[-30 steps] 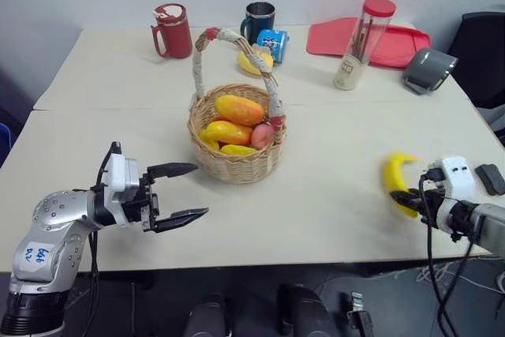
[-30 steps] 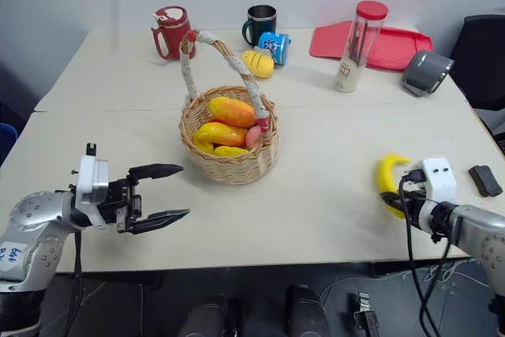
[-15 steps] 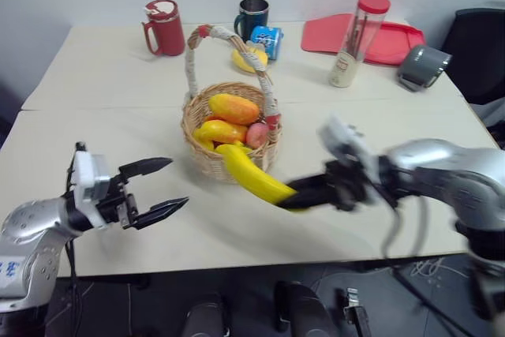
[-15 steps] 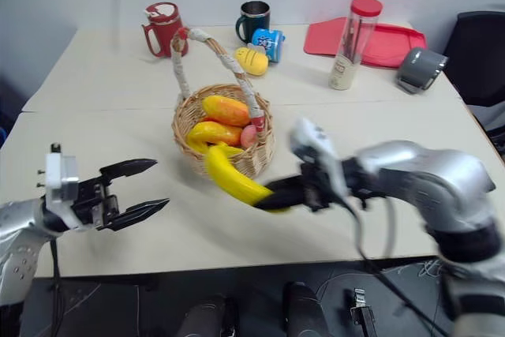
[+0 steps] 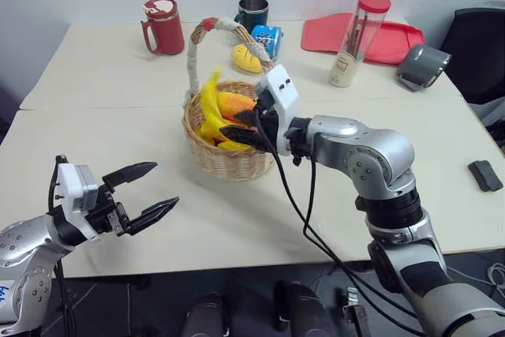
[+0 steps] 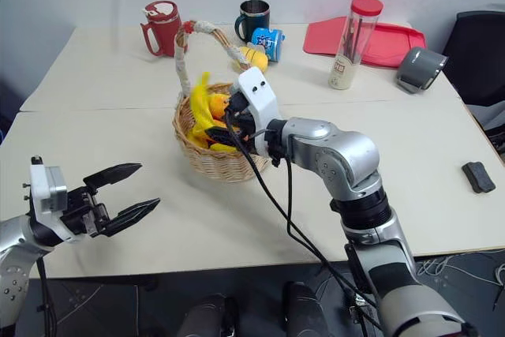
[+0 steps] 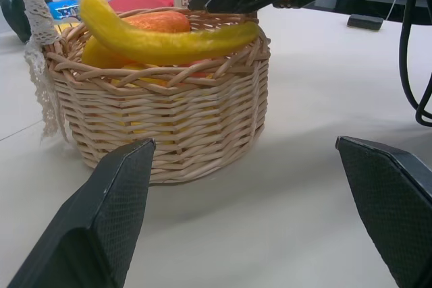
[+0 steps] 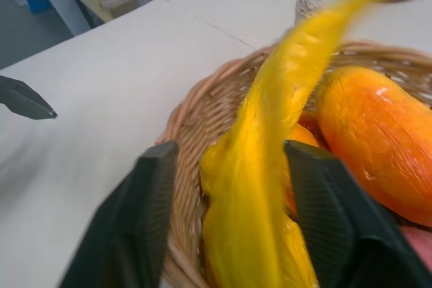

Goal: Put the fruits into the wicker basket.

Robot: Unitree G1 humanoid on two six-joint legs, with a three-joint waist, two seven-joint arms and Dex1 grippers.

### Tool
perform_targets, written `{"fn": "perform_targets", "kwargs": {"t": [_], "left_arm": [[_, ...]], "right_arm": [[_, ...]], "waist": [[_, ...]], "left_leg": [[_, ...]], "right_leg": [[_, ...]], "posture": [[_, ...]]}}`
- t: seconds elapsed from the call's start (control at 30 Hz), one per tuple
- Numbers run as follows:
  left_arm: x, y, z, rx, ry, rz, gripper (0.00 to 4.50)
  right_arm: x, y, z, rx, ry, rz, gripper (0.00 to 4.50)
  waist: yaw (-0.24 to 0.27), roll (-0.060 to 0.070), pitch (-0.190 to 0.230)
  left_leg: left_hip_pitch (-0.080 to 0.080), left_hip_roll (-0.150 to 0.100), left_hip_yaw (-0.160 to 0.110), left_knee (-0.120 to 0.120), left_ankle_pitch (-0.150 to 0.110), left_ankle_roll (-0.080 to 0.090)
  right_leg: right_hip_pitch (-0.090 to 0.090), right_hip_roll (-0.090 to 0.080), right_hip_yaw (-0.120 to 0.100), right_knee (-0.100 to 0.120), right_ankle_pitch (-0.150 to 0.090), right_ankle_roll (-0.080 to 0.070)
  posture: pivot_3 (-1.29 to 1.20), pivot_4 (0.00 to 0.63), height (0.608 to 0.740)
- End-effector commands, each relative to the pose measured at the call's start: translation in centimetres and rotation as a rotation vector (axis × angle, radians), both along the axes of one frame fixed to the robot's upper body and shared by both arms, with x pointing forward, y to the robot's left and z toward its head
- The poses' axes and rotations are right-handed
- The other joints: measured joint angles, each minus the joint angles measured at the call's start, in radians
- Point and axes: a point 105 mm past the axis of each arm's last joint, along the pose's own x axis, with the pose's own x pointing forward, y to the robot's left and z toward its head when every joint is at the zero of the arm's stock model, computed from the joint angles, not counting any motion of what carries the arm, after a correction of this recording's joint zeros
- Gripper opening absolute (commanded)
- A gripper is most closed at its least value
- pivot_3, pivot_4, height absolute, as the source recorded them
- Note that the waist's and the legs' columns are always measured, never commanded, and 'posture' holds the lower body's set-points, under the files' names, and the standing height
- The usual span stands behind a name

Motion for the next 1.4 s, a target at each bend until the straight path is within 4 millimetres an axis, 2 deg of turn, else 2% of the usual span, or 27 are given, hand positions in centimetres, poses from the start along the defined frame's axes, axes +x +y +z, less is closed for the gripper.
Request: {"fn": "perform_targets", "kwargs": {"t": [0.03,0.07,0.2,0.27,0.33,0.37,0.47,0.53,0.67,0.77,0.9,0.97,1.1,1.13,1.27,1.4], "left_arm": [[-0.4,-0.5,1.1,-0.005,-0.052,-0.019,4.50],[-0.4,-0.5,1.2,-0.005,-0.055,-0.019,4.50],[-0.4,-0.5,1.4,-0.006,-0.064,-0.017,4.50],[-0.3,-0.3,1.8,-0.018,-0.080,-0.010,4.50],[-0.4,-0.4,2.5,-0.044,-0.096,-0.007,4.50],[-0.4,-0.4,2.7,-0.052,-0.100,-0.009,4.50],[-0.5,-0.8,3.1,-0.075,-0.092,-0.027,4.50],[-0.6,-1.2,3.3,-0.081,-0.094,-0.037,4.50],[-0.3,-1.8,3.7,-0.088,-0.104,-0.049,4.50],[-0.1,-2.1,3.7,-0.087,-0.111,-0.050,4.50],[0.0,-2.5,3.7,-0.088,-0.116,-0.053,4.50],[0.1,-2.6,3.7,-0.089,-0.116,-0.057,4.50],[0.5,-3.0,3.3,-0.095,-0.107,-0.074,4.50],[0.7,-3.2,3.2,-0.095,-0.103,-0.084,4.50],[1.6,-3.6,2.7,-0.091,-0.090,-0.121,4.50],[2.8,-3.9,2.6,-0.087,-0.083,-0.163,4.50]], "right_arm": [[-4.9,0.0,2.6,0.106,-0.122,0.293,3.94],[-5.8,-1.2,2.4,0.110,-0.130,0.350,4.24],[-6.8,-4.7,1.2,0.088,-0.120,0.394,4.24],[-5.2,-7.9,0.3,0.034,-0.132,0.299,4.24],[-2.2,-10.9,-0.1,-0.024,-0.187,0.130,4.24],[-1.1,-11.8,-0.2,-0.040,-0.204,0.079,4.24],[1.1,-12.4,-0.2,-0.044,-0.228,-0.008,4.24],[2.2,-11.6,-0.2,-0.022,-0.228,-0.026,4.24],[3.0,-8.0,-0.1,0.084,-0.196,0.017,4.24],[2.6,-6.0,-0.4,0.087,-0.189,0.080,3.68],[2.8,-5.4,-0.3,0.087,-0.197,0.098,2.35],[2.7,-5.6,0.3,0.106,-0.220,0.101,1.67],[1.4,-7.6,1.3,0.164,-0.284,0.109,0.29],[1.0,-8.4,1.5,0.176,-0.299,0.096,0.18],[-0.9,-12.2,2.2,0.200,-0.361,-0.016,0.18],[-2.4,-17.7,2.6,0.177,-0.443,-0.256,0.18]], "waist": [[0.001,0.000,0.000],[0.001,0.000,0.000],[0.004,0.000,0.000],[0.004,0.000,0.000],[0.004,-0.001,0.000],[0.004,-0.001,0.000],[-0.004,0.000,0.000],[-0.009,0.000,0.000],[-0.008,0.000,0.000],[-0.003,0.000,0.000],[0.005,0.000,0.000],[0.003,0.000,0.000],[0.005,0.000,0.000],[0.006,0.000,0.000],[0.011,0.000,0.000],[0.021,0.000,0.000]], "left_leg": [[0.000,0.000,0.000,0.000,0.000,0.000],[0.000,0.000,0.000,0.000,0.000,0.000],[-0.001,-0.003,-0.002,0.000,-0.002,0.004],[0.000,-0.004,-0.001,0.000,-0.002,0.007],[0.000,-0.004,-0.001,0.000,-0.003,0.007],[0.000,-0.005,-0.001,0.000,-0.003,0.007],[0.003,-0.004,0.002,0.000,-0.001,0.005],[0.005,-0.001,0.003,-0.001,0.000,0.002],[0.007,0.002,0.003,-0.002,0.002,-0.003],[0.006,0.001,0.002,-0.002,0.002,-0.003],[0.005,-0.001,0.002,-0.001,0.001,0.000],[0.005,-0.002,0.002,-0.001,0.000,0.001],[0.004,-0.001,0.002,-0.001,0.000,0.001],[0.004,0.000,0.001,-0.002,0.000,0.000],[0.002,-0.001,0.000,-0.001,0.000,0.001],[0.002,-0.002,0.001,-0.001,-0.001,0.002]], "right_leg": [[0.000,0.000,0.000,0.000,0.000,0.000],[0.000,0.000,0.000,-0.001,0.000,0.000],[0.003,0.000,-0.001,-0.004,0.001,0.002],[0.003,-0.002,-0.001,-0.005,0.002,0.004],[0.004,-0.002,-0.001,-0.006,0.003,0.005],[0.004,-0.002,-0.001,-0.006,0.003,0.005],[0.004,-0.002,0.001,-0.006,0.002,0.004],[0.003,-0.001,0.002,-0.004,0.001,0.002],[0.003,0.000,0.002,-0.001,-0.001,-0.001],[0.003,0.000,0.002,0.002,-0.001,-0.002],[0.003,-0.001,0.001,0.001,0.000,-0.001],[0.003,-0.002,0.002,0.001,0.000,0.000],[0.003,-0.002,0.002,0.000,0.000,0.000],[0.003,-0.001,0.001,-0.001,0.000,0.000],[0.003,0.000,-0.001,-0.003,0.000,0.000],[0.003,0.001,0.000,-0.004,0.001,0.002]], "posture": [[0.00,0.150,0.740],[0.00,0.150,0.740],[0.00,0.150,0.740],[0.00,0.150,0.740],[0.00,0.150,0.740],[0.00,0.150,0.740],[0.00,0.150,0.740],[0.00,0.150,0.740],[0.00,0.150,0.740],[0.00,0.150,0.740],[0.00,0.150,0.740],[0.00,0.150,0.740],[0.00,0.150,0.740],[0.00,0.150,0.740],[0.00,0.150,0.740],[0.00,0.150,0.740]]}}
